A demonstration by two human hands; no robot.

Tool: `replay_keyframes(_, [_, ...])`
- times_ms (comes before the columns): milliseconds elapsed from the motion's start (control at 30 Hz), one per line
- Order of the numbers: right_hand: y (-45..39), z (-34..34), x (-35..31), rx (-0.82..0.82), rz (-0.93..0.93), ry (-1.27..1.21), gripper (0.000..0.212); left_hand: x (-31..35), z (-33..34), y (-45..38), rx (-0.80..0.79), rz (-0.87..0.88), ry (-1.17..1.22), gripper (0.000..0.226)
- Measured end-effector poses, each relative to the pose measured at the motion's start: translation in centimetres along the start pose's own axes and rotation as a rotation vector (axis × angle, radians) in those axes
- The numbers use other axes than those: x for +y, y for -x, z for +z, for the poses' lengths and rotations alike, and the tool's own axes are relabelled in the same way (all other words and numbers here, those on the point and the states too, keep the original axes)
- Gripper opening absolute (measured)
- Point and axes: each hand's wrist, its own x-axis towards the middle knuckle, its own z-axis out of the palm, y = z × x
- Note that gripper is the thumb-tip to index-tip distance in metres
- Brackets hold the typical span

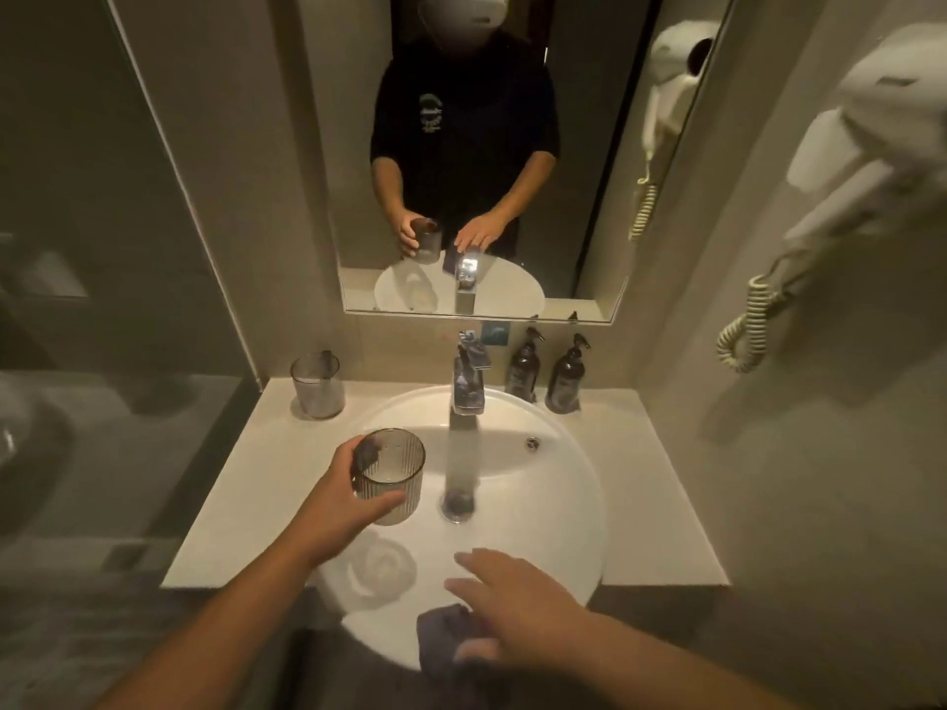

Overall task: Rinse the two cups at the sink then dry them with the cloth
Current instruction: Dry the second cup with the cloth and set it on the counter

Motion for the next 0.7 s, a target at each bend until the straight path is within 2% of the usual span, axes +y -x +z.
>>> replay_keyframes(133, [1.5,3.2,-0.6,-0.133,-0.072,0.077,0.079,-0.1,1.8,2.5,0.040,-0.043,-0.018,0.080])
replay_keyframes(233, [2.0,5.2,-0.6,-0.068,-0.056,0.028,0.089,0.3,2.2,4.1,0.054,-0.059,-0.040,0.082])
replay_keyframes(400, [1.2,7.0,-2.2,0.013,-0.132,0.151,0.094,0.6,1.8,5.8,0.082,-0.060,-0.070,0.078])
replay_keyframes(533, [0.3,8.7,-2.7,0.111,-0.062,0.140,0.063,0.6,1.4,6.6,0.086,-0.055,-0.076,0.077])
replay_keyframes(700, [-0.8,8.0,-2.5,0.118,0.090,-0.011,0.031,0.7,0.5,7.3,0.064,-0.047,-0.078,0.077])
